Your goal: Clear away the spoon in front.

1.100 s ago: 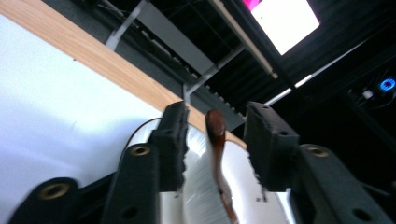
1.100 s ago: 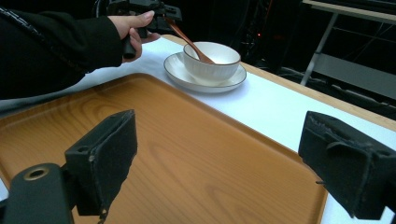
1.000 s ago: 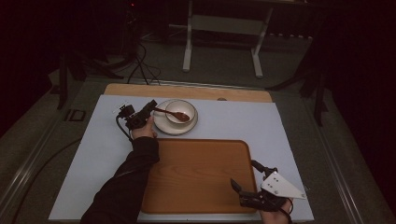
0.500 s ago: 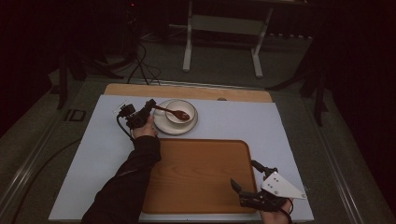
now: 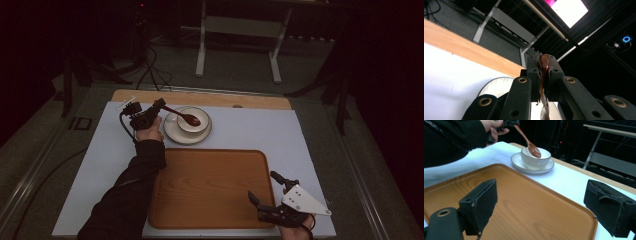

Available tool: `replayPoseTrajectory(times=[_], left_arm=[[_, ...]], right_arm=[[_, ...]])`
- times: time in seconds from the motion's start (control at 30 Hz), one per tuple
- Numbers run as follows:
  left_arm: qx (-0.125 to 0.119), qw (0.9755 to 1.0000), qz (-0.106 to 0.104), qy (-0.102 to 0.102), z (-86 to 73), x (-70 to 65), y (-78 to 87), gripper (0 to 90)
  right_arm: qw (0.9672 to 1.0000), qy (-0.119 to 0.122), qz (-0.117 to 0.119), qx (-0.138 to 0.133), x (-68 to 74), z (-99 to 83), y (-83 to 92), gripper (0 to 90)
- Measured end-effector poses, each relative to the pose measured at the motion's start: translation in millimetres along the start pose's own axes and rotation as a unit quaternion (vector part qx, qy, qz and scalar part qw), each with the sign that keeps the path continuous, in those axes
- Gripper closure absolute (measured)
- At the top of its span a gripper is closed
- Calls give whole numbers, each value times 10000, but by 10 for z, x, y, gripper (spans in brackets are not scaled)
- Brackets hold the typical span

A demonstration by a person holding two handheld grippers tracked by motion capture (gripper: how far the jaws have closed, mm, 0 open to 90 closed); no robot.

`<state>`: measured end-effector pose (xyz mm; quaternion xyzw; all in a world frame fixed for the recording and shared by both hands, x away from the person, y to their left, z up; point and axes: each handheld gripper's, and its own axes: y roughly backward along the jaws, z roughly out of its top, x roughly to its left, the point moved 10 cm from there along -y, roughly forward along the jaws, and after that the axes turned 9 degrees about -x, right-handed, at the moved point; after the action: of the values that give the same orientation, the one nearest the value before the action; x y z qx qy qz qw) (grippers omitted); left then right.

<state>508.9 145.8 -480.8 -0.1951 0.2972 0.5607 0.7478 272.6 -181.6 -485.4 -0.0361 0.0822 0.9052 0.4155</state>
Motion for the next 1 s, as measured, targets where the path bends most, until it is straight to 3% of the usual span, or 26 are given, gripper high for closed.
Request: replayPoseTrajectory(times=[0.23, 0.5, 0.7, 0.8, 0.87, 0.93, 1.0], left_arm=[[201, 9987, -353, -320, 177, -177, 90, 837], [466, 9939, -760, -651, 391, -372, 231, 838], [713, 9874, -1097, -888, 473, -499, 338, 838], [898, 9834, -1295, -904, 478, -555, 392, 838], [1034, 9794, -1387, -1046, 472, -598, 430, 838], [1147, 9758, -1539, -1048, 487, -640, 472, 838], [1169, 9737, -1588, -1142, 520, -660, 517, 837]], right_arm=[[10000, -6, 20, 15, 7, -6, -8, 117], [10000, 13, 32, 12, 13, -2, -12, 117], [10000, -8, 38, 28, 17, -9, -16, 117], [10000, -5, 47, 31, 23, -10, -17, 117], [10000, 9, 46, 16, 23, -5, -18, 117], [10000, 12, 42, 10, 23, -4, -18, 117], [10000, 6, 61, 20, 28, -6, -20, 117]])
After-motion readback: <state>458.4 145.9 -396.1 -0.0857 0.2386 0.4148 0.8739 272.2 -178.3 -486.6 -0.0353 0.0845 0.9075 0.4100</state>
